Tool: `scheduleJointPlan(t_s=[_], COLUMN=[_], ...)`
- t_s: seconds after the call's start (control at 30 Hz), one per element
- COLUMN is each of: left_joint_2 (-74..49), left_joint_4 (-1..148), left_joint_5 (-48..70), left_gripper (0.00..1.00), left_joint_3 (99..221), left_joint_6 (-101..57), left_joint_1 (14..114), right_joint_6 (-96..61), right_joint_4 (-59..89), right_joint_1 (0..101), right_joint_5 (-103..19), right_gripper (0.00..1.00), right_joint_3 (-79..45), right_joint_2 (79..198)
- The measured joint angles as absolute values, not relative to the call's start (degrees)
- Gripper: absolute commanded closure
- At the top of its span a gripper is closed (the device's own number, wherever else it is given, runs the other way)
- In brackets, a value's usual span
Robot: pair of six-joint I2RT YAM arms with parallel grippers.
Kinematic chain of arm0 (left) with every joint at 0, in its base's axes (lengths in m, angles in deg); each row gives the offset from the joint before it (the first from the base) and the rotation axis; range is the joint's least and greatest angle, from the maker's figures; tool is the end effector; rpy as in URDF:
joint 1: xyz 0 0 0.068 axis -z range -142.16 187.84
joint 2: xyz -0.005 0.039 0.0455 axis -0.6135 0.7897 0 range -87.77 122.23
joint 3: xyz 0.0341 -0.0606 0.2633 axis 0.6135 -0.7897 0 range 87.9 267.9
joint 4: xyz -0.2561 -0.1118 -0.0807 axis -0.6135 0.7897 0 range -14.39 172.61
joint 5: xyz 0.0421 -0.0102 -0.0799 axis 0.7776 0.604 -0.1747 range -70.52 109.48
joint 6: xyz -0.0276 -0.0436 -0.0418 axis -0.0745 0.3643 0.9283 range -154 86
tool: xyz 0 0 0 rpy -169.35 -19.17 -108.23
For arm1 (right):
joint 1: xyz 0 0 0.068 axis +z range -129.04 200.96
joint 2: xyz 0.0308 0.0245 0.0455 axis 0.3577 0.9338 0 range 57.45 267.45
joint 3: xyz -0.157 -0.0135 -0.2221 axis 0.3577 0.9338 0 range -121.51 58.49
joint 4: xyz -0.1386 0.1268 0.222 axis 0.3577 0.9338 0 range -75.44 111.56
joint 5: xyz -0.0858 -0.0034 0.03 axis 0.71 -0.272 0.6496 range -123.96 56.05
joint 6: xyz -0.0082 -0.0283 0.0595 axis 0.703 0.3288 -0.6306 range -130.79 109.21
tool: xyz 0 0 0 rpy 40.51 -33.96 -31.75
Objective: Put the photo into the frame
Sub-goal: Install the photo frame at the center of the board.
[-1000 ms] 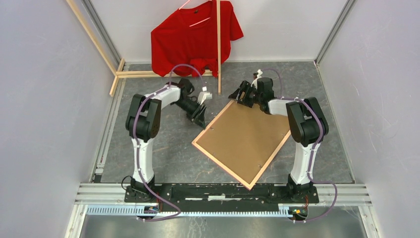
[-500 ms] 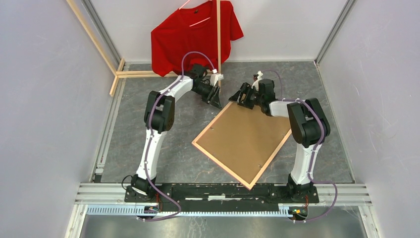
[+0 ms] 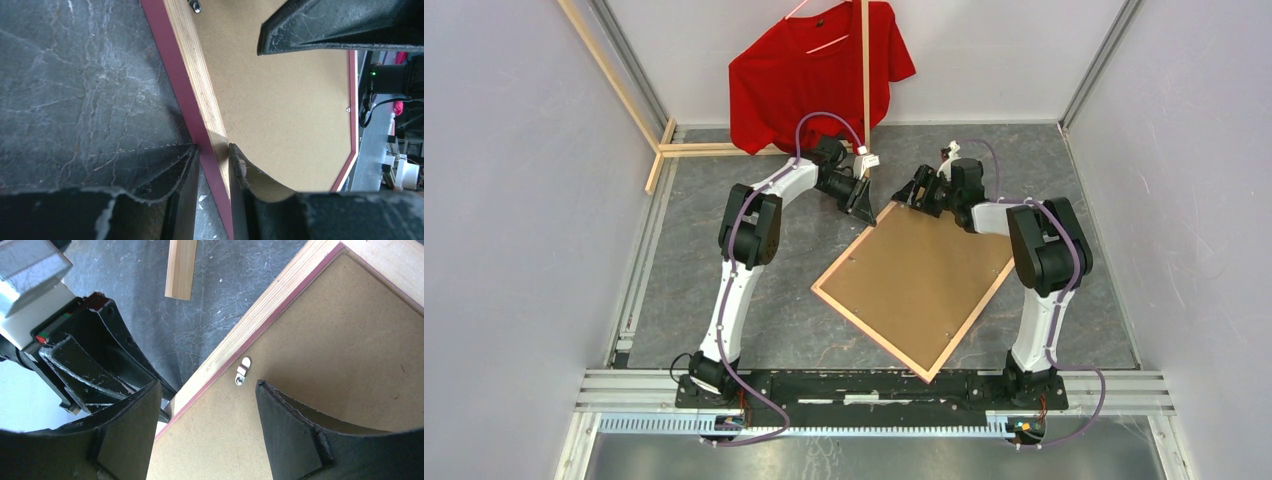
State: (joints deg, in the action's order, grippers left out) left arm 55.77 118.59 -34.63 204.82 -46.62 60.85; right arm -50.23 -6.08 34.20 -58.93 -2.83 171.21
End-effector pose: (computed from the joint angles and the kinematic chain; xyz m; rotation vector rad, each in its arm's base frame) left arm 0.4825 -0.2511 0.1017 1.0096 2.3712 -1.3471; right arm 0.4286 0.1238 0.1083 0.2364 2.2228 0.9883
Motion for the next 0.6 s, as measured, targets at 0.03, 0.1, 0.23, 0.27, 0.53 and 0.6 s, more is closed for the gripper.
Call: scheduleJointPlan(t_s=[0.03, 0.1, 0.23, 0.27, 0.53, 0.6], left_joint_2=[55.8, 55.8, 55.8, 55.8, 55.4, 55.3], left_joint_4=[118.6, 118.4, 117.9, 117.7, 117.0, 117.0], left_joint_5=[-34.9, -35.3, -35.7, -35.8, -36.1, -36.1], left_gripper=[0.68, 0.68, 0.69, 0.69, 0.70, 0.70], left_joint_3=[204.6, 204.3, 203.9, 203.8, 203.1, 203.0], left_joint_6=[-46.6, -46.6, -46.6, -46.6, -46.7, -46.6], left_joint_1=[60.8, 60.8, 60.8, 60.7, 60.7, 60.7], right_joint_6=[-50.5, -51.0, -51.5, -51.5, -51.5, -51.5], right_joint_4=[-6.5, -7.2, -7.9, -8.0, -8.1, -8.0], right_joint_1=[34.2, 34.2, 34.7, 34.8, 35.5, 35.5], right_joint_5=[-59.2, -59.5, -59.8, -59.8, -59.6, -59.6], right_gripper=[0.24, 0.24, 0.24, 0.25, 0.25, 0.25], right_joint_3=[-3.0, -3.4, -4.3, -4.4, -4.9, -5.1], right_joint_2=[171.5, 172.1, 173.0, 173.2, 173.6, 173.7])
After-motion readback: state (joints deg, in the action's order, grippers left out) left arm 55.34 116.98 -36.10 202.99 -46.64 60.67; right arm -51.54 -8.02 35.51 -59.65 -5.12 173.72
